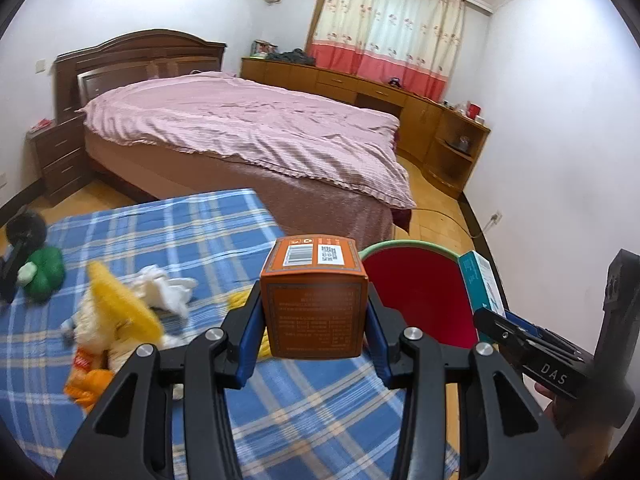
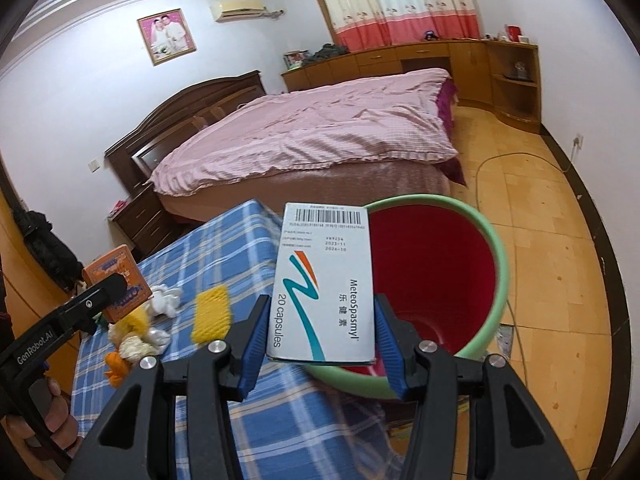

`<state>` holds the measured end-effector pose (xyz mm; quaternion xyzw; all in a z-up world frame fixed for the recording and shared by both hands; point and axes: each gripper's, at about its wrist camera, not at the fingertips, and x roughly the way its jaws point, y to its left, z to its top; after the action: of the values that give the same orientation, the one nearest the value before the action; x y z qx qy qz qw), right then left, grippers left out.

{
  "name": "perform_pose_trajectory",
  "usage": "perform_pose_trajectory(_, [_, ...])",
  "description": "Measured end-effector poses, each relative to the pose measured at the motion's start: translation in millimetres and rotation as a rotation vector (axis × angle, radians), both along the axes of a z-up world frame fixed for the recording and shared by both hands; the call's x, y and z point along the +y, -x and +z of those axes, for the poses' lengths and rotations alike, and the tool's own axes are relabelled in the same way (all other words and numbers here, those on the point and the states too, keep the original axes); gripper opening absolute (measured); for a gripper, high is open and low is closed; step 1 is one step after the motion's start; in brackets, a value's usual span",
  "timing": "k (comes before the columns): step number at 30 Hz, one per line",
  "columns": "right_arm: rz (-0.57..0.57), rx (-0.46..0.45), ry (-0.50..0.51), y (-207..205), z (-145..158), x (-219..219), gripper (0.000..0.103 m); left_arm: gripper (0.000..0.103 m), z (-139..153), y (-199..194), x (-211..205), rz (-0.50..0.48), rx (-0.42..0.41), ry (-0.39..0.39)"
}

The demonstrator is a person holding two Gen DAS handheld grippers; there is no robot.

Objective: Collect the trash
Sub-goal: 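Carry both boxes over the red bucket and open both grippers to drop them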

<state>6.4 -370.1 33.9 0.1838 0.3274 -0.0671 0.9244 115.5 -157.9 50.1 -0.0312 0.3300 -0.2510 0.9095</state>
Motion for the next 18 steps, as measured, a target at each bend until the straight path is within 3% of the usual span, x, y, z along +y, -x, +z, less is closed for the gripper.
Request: perform_pose_trajectory(18, [-0.113,0.077,-0.029,-14.2,-39.5,-56.9,0.053,0.046,-42.7,-34.9,-91.8,-0.167,0.085,-0.022])
